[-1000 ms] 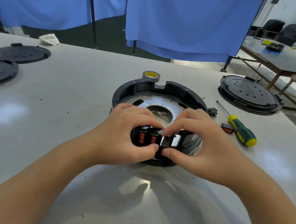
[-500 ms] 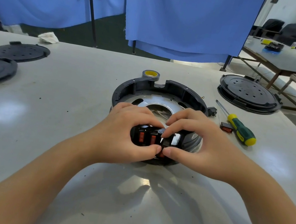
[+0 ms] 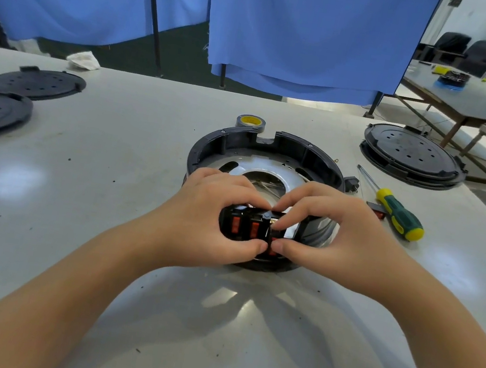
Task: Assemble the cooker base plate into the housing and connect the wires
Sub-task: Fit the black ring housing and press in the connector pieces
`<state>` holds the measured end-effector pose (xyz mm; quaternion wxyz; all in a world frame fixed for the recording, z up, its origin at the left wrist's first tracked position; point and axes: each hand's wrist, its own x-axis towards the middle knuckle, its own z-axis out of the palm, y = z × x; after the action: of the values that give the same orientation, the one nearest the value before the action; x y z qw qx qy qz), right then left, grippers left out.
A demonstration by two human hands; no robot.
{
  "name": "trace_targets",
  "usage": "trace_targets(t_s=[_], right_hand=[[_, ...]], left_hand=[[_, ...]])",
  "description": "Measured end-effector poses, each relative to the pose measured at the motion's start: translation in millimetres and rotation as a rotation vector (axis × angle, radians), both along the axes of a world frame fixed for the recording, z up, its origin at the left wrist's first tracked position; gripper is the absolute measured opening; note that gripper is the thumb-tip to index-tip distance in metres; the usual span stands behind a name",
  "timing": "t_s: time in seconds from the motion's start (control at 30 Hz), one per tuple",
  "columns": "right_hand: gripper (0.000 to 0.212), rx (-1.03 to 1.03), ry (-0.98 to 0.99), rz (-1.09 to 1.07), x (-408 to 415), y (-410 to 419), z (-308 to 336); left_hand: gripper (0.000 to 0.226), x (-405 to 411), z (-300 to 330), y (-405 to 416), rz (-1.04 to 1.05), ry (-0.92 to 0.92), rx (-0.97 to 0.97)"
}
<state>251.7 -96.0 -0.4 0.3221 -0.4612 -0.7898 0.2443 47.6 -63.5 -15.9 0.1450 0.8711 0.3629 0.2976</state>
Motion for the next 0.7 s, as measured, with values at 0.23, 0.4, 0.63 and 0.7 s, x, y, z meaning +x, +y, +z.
trace_targets(t_s=[0.23, 0.4, 0.63, 0.7], right_hand=[[0.013, 0.005, 0.018, -0.002, 0.1, 0.8, 1.2], [0.014, -0.001, 0.008, -0.005, -0.1, 0.2, 0.1], [0.013, 0.010, 0.009, -0.021, -1.2, -0.7, 1.0], [0.013, 0.011, 0.001, -0.027, -1.6, -1.1, 1.2]], left_hand=[[0.037, 1.9, -0.8, -0.5, 0.015, -0.005, 0.015], [0.039, 3.2, -1.7, -1.3, 0.030, 0.031, 0.043], [0.041, 3.1, -1.9, -1.6, 0.030, 0.039, 0.049], [0.040, 3.0, -2.0, -1.7, 0.029, 0.035, 0.046]])
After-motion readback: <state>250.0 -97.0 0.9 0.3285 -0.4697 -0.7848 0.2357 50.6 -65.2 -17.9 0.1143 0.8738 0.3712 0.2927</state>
